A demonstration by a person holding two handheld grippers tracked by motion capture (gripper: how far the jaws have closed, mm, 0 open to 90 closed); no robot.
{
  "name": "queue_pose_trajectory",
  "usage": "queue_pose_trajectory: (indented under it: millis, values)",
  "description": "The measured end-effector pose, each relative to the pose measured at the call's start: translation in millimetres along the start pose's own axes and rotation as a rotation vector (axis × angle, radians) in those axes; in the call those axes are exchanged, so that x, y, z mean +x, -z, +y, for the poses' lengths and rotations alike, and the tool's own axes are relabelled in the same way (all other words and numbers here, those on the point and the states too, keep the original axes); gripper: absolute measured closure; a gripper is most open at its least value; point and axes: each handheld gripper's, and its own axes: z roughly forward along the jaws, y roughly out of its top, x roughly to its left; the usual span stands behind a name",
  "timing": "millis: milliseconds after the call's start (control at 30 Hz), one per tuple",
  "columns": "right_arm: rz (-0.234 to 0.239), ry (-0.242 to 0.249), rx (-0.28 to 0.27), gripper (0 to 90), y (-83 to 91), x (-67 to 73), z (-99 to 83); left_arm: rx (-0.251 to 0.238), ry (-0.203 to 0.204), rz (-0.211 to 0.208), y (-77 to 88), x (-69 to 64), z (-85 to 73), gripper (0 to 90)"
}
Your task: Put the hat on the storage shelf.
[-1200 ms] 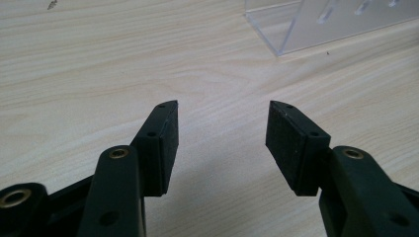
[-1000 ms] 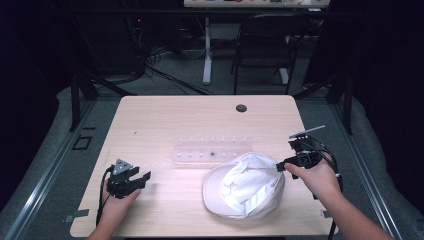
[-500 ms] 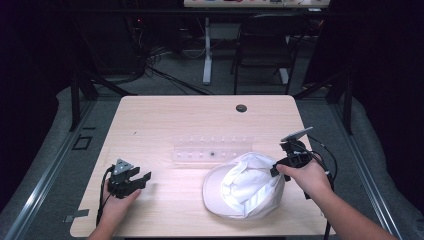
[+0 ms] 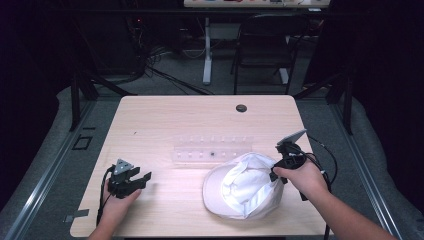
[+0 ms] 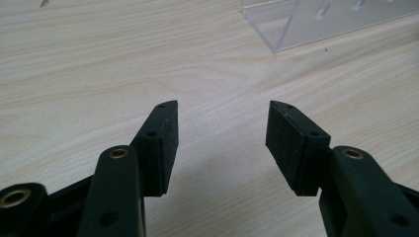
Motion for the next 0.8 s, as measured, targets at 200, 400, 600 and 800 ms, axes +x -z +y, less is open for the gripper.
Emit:
queue_pose_trajectory:
  millis: [200,400,600,800]
  values:
    - [-0.041,-0.057,0.008,64.5,-1.2,2.5,-0.4,0.0,0.001,0.003,-0.5,0.2,-0.1,46.9]
    - [-0.078,-0.036,0.069,75.4,0.5,3.6,3.6,0.004,-0.003,0.008,-0.1,0.9,-0.1,46.9]
    - [-0.079,-0.046,0.086,79.2,1.6,2.8,6.2,0.003,0.003,0.01,-0.4,1.0,-0.2,46.9]
    - [-0.073,-0.046,0.103,79.9,3.9,2.0,7.9,0.005,0.001,0.01,-0.5,0.8,-0.3,46.9]
